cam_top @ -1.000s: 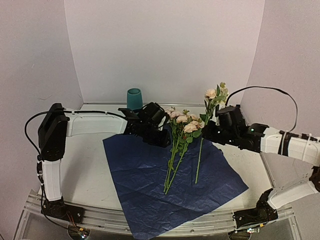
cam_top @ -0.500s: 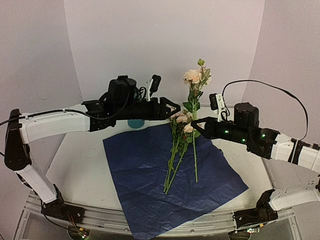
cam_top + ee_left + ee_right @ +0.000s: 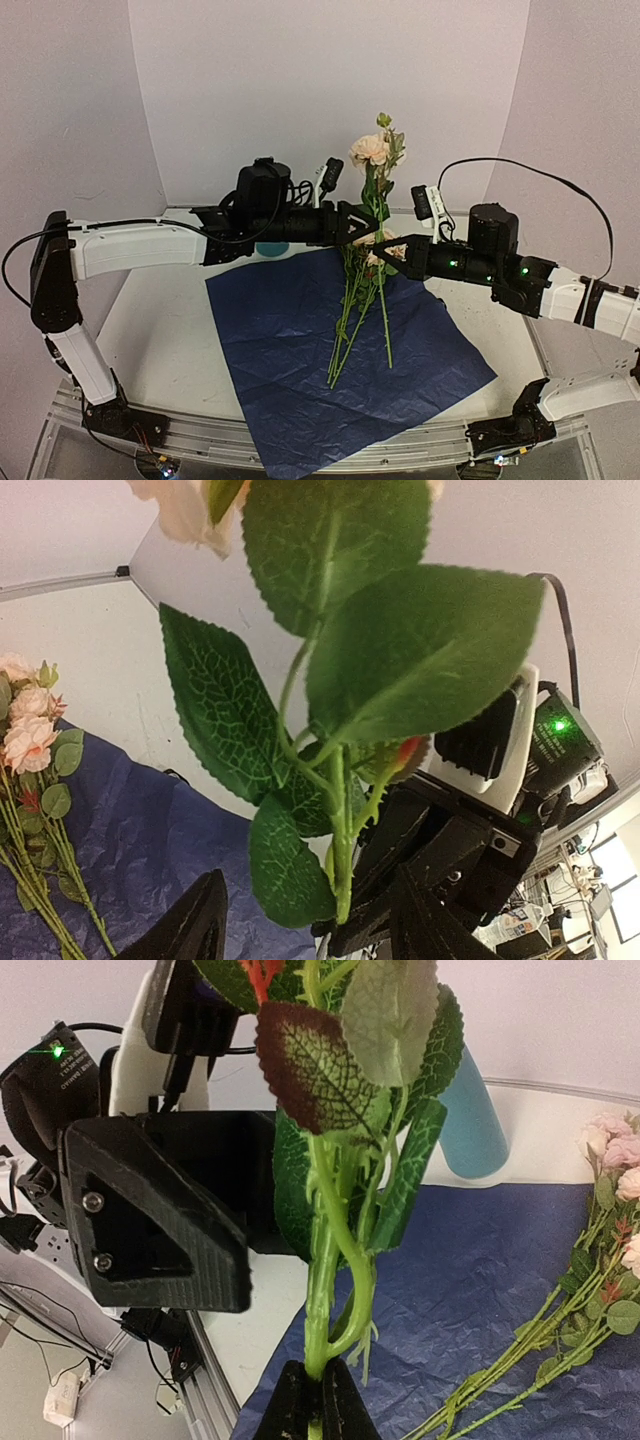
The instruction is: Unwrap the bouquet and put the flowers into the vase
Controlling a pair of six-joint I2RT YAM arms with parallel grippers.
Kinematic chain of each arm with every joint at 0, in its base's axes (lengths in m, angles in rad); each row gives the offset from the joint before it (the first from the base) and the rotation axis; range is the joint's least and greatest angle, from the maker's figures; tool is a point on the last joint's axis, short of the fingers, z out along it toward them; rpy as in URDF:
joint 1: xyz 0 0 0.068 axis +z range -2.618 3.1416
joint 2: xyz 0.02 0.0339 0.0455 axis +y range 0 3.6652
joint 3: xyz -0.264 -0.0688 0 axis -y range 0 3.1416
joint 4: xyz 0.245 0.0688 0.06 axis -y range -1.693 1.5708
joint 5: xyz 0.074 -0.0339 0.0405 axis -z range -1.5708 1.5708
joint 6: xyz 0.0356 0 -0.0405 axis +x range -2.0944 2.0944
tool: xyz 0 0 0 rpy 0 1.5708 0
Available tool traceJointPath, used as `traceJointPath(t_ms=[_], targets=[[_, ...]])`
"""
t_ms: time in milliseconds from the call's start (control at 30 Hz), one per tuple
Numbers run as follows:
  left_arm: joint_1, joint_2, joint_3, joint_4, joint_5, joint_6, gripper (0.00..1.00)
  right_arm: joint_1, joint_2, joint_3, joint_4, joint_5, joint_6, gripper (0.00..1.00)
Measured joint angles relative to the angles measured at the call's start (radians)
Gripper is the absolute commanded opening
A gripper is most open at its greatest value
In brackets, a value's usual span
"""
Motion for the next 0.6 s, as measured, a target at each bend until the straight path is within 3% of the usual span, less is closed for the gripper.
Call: traceJointPath(t_ms=[233, 400, 600], targets=[[0.0, 0.025, 0.031, 0.001, 0.027, -0.017, 0.5, 0.0, 0.0, 0.0, 0.007, -0.018, 0.0, 0.0], [0.0, 0.042, 0.059, 0.008, 0.054, -0.031, 0.36, 0.0, 0.008, 0.0, 0.008, -0.029, 0.0, 0.0], [0.0, 0.06, 0.066, 0.01, 0.071, -0.04, 0.35, 0.0, 0.016, 0.0, 0.008, -0.03, 0.0, 0.0]])
